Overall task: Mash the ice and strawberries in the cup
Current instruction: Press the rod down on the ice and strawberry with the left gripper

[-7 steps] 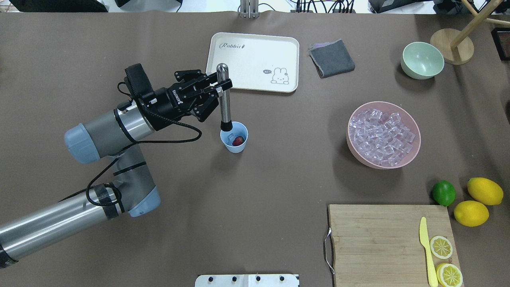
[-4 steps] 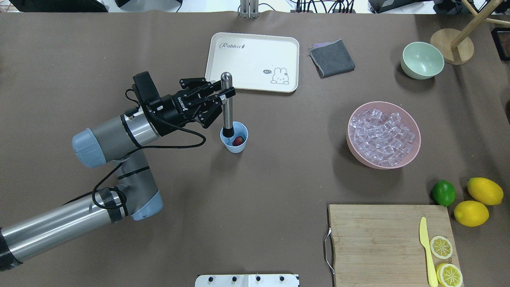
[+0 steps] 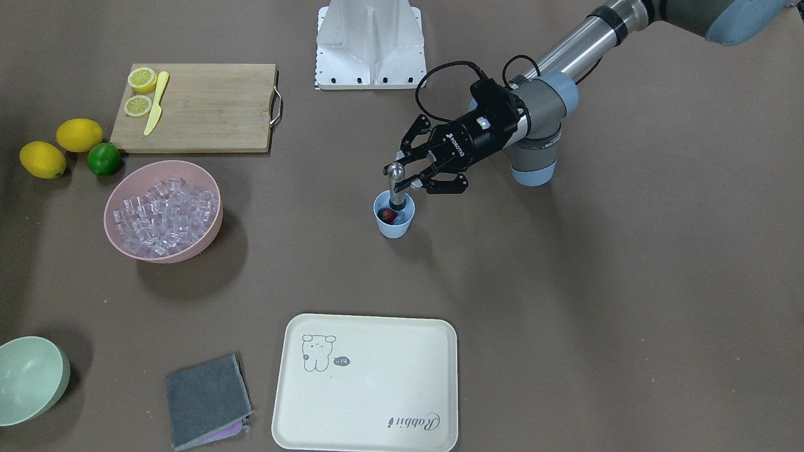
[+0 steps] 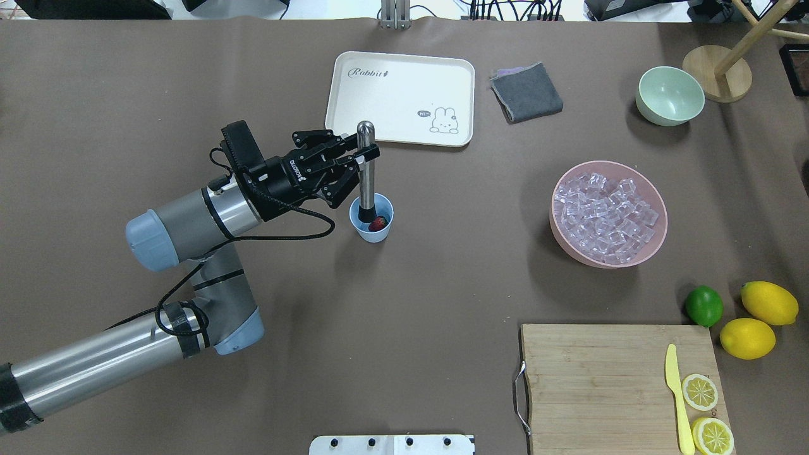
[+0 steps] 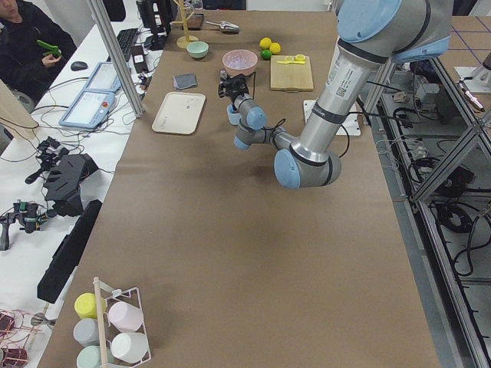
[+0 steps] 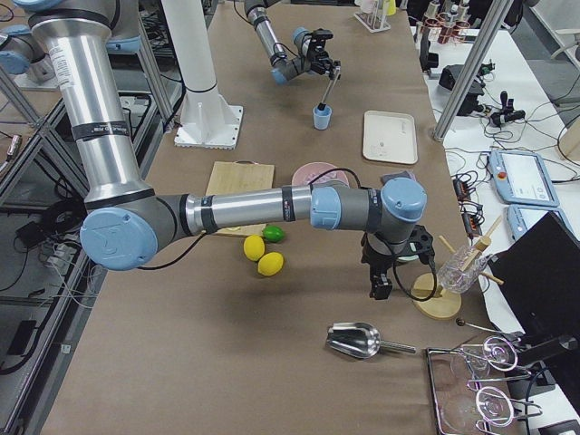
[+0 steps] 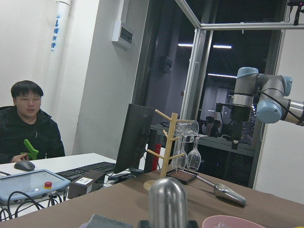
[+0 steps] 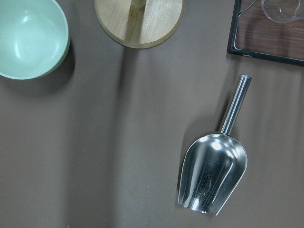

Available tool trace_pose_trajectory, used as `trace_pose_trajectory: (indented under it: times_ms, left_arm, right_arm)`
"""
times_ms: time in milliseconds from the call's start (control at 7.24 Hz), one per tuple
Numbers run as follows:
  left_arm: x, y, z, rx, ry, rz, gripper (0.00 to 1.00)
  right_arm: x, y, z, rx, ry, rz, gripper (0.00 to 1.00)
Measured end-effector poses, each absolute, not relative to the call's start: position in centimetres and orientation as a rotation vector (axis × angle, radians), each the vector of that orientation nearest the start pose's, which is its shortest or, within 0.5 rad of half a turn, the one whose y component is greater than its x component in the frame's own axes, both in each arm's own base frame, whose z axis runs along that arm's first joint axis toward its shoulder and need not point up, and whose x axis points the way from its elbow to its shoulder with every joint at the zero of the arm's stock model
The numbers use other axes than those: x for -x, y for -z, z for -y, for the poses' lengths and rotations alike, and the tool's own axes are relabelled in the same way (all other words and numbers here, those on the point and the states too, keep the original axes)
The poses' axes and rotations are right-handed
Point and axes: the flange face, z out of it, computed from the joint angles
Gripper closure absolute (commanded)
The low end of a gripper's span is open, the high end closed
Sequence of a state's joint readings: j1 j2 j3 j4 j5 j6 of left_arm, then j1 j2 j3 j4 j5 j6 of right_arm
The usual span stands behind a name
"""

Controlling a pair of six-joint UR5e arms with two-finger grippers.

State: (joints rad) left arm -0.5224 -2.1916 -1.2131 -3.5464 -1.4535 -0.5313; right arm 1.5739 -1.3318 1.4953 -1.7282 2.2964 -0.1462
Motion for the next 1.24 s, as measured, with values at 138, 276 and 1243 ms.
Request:
trace_pose_trajectory:
  times_ms: [138, 276, 1243]
  left_arm:
    - [-48.8, -27.0, 44.4, -1.612, -0.155, -1.542, 1.00]
    - [-49.2, -27.2, 44.2, -1.603, -0.160, -1.542, 1.00]
    - [-48.5, -25.9, 45.3, -1.633, -0.128, -1.536, 1.00]
  right_arm:
    - [-6.9, -58.6, 58.7, -0.058, 0.139, 0.724, 0.01]
    - [-6.9, -58.7, 58.7, -0.057, 0.138, 0.724, 0.01]
    - [-6.9, -59.2, 58.5, -0.051, 0.141, 0.723, 0.01]
